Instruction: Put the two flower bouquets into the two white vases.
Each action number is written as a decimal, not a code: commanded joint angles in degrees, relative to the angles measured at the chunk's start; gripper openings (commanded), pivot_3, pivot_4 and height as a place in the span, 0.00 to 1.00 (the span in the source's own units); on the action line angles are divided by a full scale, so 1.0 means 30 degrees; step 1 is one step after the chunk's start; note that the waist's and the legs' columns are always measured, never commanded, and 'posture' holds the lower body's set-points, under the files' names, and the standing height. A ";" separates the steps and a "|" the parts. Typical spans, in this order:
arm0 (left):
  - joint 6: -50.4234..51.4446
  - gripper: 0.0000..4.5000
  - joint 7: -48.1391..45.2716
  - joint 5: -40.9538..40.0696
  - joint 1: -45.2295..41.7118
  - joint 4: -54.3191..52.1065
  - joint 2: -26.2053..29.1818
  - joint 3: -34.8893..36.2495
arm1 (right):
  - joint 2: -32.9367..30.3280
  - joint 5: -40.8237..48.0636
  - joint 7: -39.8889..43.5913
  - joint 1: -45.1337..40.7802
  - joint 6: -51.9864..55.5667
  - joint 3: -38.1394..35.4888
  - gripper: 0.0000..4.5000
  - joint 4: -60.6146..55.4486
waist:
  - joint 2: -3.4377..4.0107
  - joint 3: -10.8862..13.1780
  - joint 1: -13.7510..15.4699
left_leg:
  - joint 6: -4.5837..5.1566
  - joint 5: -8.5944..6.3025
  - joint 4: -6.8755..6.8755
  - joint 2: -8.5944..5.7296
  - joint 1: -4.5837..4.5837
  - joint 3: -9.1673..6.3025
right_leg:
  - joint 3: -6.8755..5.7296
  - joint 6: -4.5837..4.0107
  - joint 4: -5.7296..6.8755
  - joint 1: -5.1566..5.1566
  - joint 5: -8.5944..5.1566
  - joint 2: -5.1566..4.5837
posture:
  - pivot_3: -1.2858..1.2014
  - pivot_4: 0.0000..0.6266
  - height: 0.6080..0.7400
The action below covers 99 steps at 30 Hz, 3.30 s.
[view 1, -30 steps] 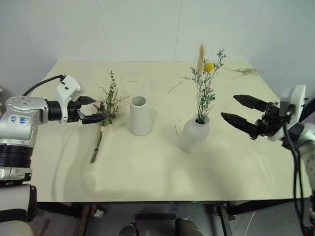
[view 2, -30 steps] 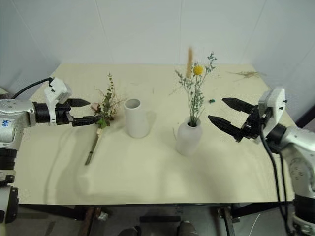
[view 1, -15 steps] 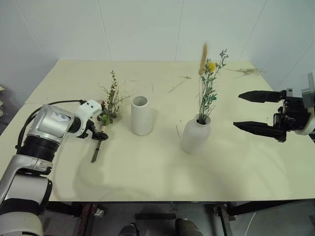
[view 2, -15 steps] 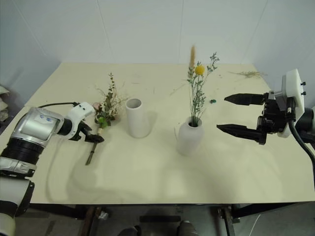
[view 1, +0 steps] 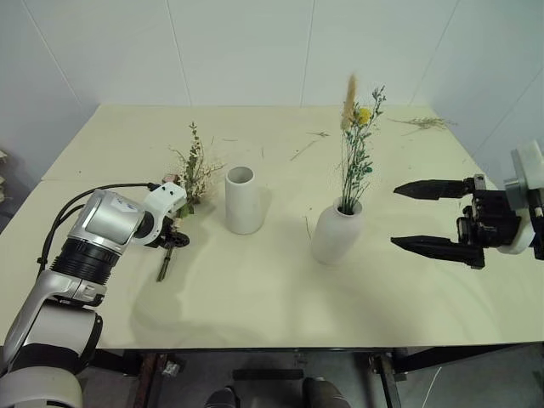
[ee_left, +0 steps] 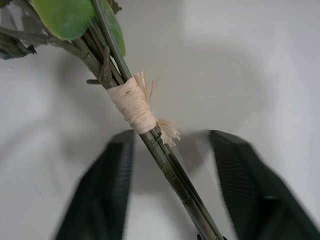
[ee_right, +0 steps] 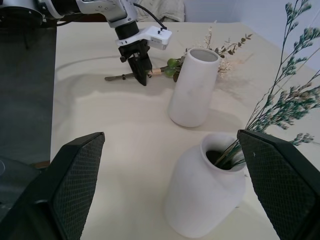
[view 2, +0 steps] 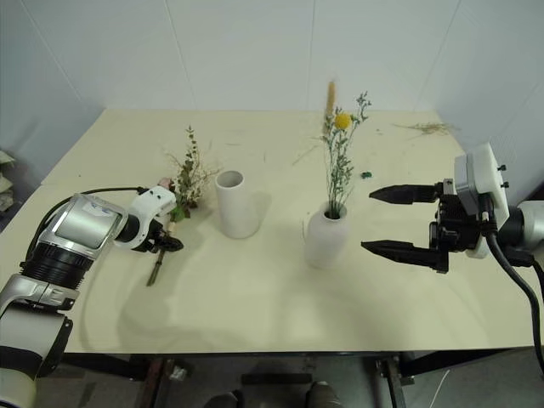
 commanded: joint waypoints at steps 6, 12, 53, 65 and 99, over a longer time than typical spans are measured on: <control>-0.3077 0.01 0.0981 -0.0855 0.0087 0.0440 -0.0384 0.2645 | 0.0400 0.0768 -0.0455 0.0831 -0.0180 -0.1220 1.00 -0.1181 | -0.0001 0.0000 0.0210 | 0.0000 0.0000 0.0000 -0.0002 -0.0007 0.0001 | 0.0000 0.0001 -0.0009 0.0000 0.0001 -0.0004 | 0.52 0.24 1.00; -0.9383 0.01 0.2808 -0.3153 -0.0058 0.2141 -0.2089 0.7674 | 0.1001 0.0573 -0.1326 0.1423 -0.0360 -0.1349 1.00 -0.1479 | -0.0003 0.0000 0.0449 | -0.0003 0.0001 0.0021 -0.0008 -0.0013 0.0001 | -0.0001 0.0004 -0.0004 -0.0001 0.0004 -0.0017 | 0.52 0.24 1.00; -1.5558 0.01 -0.4244 -1.3020 -0.3467 0.5015 -0.8241 1.2005 | 0.2896 0.0880 -0.6715 0.3995 -0.0042 -0.2743 1.00 -0.4101 | -0.0012 -0.0003 0.0405 | 0.0015 -0.0008 0.0152 -0.0019 -0.0020 0.0001 | 0.0002 0.0046 -0.0044 0.0069 0.0069 -0.0012 | 0.52 0.24 1.00; -2.0415 0.01 -0.4563 -1.1017 -0.4363 0.8502 -0.8545 1.1944 | 0.3009 0.0918 -0.7065 0.3790 -0.0090 -0.2491 1.00 -0.4103 | -0.0013 -0.0003 0.0478 | 0.0014 -0.0008 0.0150 -0.0019 -0.0018 0.0001 | 0.0002 0.0048 -0.0058 0.0071 0.0070 -0.0012 | 0.52 0.24 1.00; -2.4945 0.99 -0.7546 -0.4958 -0.3490 1.1745 -0.4339 0.8665 | 0.3237 0.1125 -0.7552 0.4400 -0.0497 -0.2795 1.00 -0.4269 | -0.0014 -0.0002 0.0436 | 0.0022 -0.0012 0.0127 -0.0017 -0.0026 0.0000 | 0.0001 0.0055 -0.0070 0.0067 0.0074 -0.0009 | 0.52 0.24 1.00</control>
